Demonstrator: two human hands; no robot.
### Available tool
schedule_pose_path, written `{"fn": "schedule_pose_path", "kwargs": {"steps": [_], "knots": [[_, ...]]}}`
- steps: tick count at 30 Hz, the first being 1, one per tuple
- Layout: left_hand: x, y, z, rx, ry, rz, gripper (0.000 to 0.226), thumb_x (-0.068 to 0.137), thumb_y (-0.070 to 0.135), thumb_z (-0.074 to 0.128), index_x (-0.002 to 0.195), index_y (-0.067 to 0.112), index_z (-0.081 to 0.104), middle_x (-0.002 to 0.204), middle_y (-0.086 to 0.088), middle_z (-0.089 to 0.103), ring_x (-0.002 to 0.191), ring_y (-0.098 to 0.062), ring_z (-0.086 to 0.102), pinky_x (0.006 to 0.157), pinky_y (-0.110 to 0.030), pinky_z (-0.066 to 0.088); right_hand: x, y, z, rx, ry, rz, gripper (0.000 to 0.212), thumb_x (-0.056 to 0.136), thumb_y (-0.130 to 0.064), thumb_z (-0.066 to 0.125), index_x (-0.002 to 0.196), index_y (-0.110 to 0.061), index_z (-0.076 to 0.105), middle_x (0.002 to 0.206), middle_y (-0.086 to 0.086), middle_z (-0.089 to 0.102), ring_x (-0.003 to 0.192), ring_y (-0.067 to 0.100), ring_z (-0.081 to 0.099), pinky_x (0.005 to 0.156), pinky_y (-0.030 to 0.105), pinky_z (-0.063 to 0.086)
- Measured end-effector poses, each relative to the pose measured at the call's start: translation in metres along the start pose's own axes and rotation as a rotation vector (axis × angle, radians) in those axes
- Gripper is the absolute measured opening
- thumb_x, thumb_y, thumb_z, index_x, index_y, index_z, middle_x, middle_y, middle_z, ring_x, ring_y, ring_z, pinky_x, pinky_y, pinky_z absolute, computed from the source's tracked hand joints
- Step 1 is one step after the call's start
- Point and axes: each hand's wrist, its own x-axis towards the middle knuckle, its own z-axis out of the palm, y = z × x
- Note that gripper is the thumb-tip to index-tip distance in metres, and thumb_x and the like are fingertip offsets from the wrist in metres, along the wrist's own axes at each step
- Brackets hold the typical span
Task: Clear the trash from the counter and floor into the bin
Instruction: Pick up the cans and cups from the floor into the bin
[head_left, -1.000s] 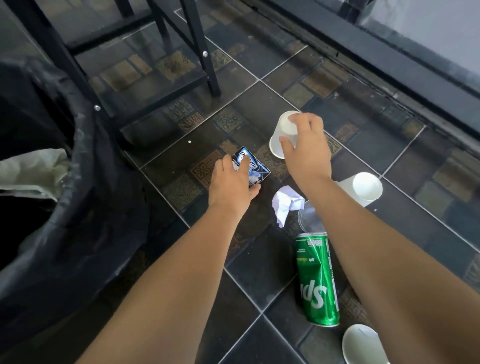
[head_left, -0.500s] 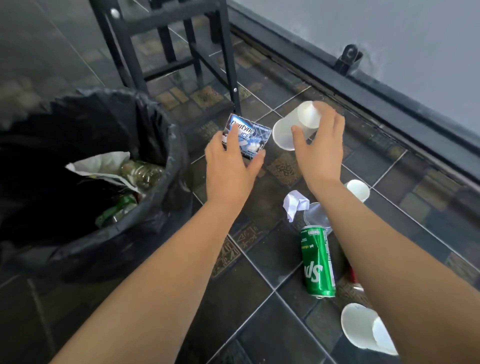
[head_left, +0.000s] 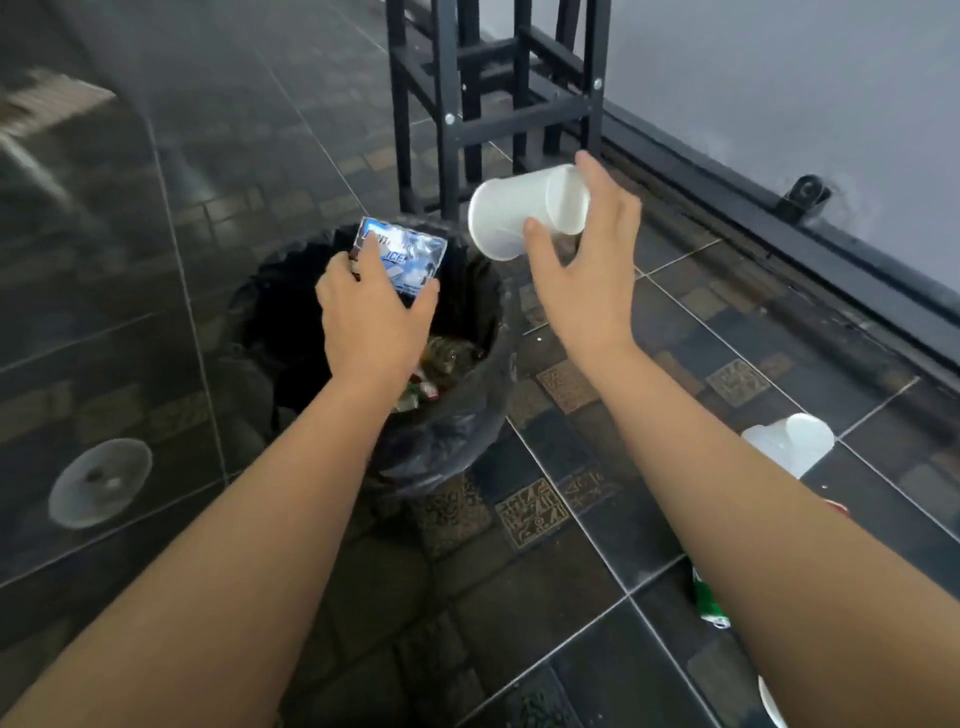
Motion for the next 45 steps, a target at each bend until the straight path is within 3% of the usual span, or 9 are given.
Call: {"fn": "schedule_pose_path", "kwargs": {"steps": [2, 6, 9, 12, 20, 28, 34, 38, 45], "knots": [[-0.001, -0.023, -0.008, 0.093, -0.069, -0.05, 0.076, 0.089, 0.051, 0.064, 0.148, 0.012, 0.036, 0.146, -0.021, 0.038, 0.133, -0.039, 0.034, 0.109, -0.044, 0.032, -0.005, -0.006, 0.016, -0.041, -0.134, -0.043, 0.063, 0.089, -0.028, 0.061, 0.147, -0.021, 0.035, 0.136, 0.005, 0.035, 0.116, 0.014, 0.046, 0.091, 0.034, 0.05], [-0.007, -0.05, -0.014, 0.263, -0.187, -0.037, 0.075, 0.088, 0.051, 0.065, 0.146, 0.011, 0.041, 0.142, -0.024, 0.043, 0.128, -0.041, 0.041, 0.109, -0.046, 0.032, -0.014, -0.008, 0.037, -0.156, -0.348, -0.067, 0.063, 0.089, -0.025, 0.062, 0.146, -0.026, 0.035, 0.139, 0.0, 0.033, 0.114, 0.018, 0.049, 0.089, 0.033, 0.044], [-0.007, -0.055, -0.015, 0.345, -0.25, -0.016, 0.079, 0.09, 0.062, 0.054, 0.152, 0.019, 0.034, 0.157, -0.021, 0.029, 0.144, -0.037, 0.028, 0.119, -0.049, 0.018, -0.018, 0.001, 0.046, -0.273, -0.452, -0.056, 0.063, 0.087, -0.022, 0.063, 0.145, -0.024, 0.036, 0.143, 0.002, 0.034, 0.119, 0.029, 0.05, 0.1, 0.042, 0.041], [-0.007, -0.054, -0.015, 0.356, -0.271, 0.008, 0.069, 0.099, 0.057, 0.037, 0.156, 0.019, 0.026, 0.163, -0.017, 0.02, 0.151, -0.032, 0.015, 0.122, -0.049, 0.009, -0.022, 0.013, 0.049, -0.378, -0.522, -0.072, 0.068, 0.085, -0.03, 0.064, 0.145, -0.02, 0.037, 0.145, 0.004, 0.038, 0.132, 0.026, 0.04, 0.115, 0.045, 0.025], [-0.025, -0.025, -0.012, 0.183, -0.226, 0.078, 0.062, 0.105, 0.046, 0.026, 0.157, 0.012, 0.023, 0.165, -0.016, 0.013, 0.152, -0.029, 0.01, 0.123, -0.043, 0.007, -0.025, 0.026, 0.015, -0.362, -0.449, -0.1, 0.06, 0.094, -0.037, 0.055, 0.146, -0.013, 0.037, 0.15, 0.003, 0.041, 0.139, 0.019, 0.035, 0.116, 0.044, 0.025], [-0.07, 0.077, 0.049, -0.036, -0.126, 0.519, 0.058, 0.103, 0.034, 0.046, 0.152, 0.006, 0.035, 0.162, -0.017, 0.023, 0.148, -0.032, 0.025, 0.119, -0.041, 0.023, -0.04, 0.086, -0.084, -0.504, -0.241, 0.101, 0.053, 0.095, -0.033, 0.054, 0.141, -0.009, 0.042, 0.143, 0.009, 0.046, 0.133, 0.026, 0.043, 0.11, 0.045, 0.035], [-0.123, 0.12, 0.137, -0.003, -0.45, 0.621, 0.065, 0.1, 0.032, 0.053, 0.156, 0.013, 0.025, 0.164, -0.013, 0.017, 0.15, -0.028, 0.02, 0.119, -0.038, 0.02, -0.07, 0.152, -0.167, -0.724, -0.211, 0.402, 0.056, 0.095, -0.033, 0.056, 0.143, -0.01, 0.039, 0.145, 0.012, 0.043, 0.131, 0.031, 0.043, 0.109, 0.042, 0.034], [-0.148, 0.126, 0.191, 0.146, -0.647, 0.637, 0.071, 0.1, 0.034, 0.055, 0.158, 0.019, 0.017, 0.166, -0.01, 0.013, 0.152, -0.027, 0.014, 0.121, -0.037, 0.018, -0.088, 0.187, -0.194, -0.851, -0.301, 0.522, 0.058, 0.094, -0.041, 0.054, 0.144, -0.016, 0.037, 0.149, 0.009, 0.038, 0.136, 0.031, 0.038, 0.114, 0.045, 0.03], [-0.158, 0.133, 0.25, 0.261, -0.826, 0.642, 0.072, 0.099, 0.036, 0.056, 0.157, 0.033, 0.015, 0.167, -0.009, 0.006, 0.153, -0.032, 0.008, 0.12, -0.041, 0.021, -0.105, 0.218, -0.196, -0.943, -0.421, 0.356, 0.054, 0.096, -0.057, 0.039, 0.14, -0.026, 0.048, 0.151, 0.002, 0.042, 0.143, 0.022, 0.03, 0.12, 0.045, 0.011]]}}
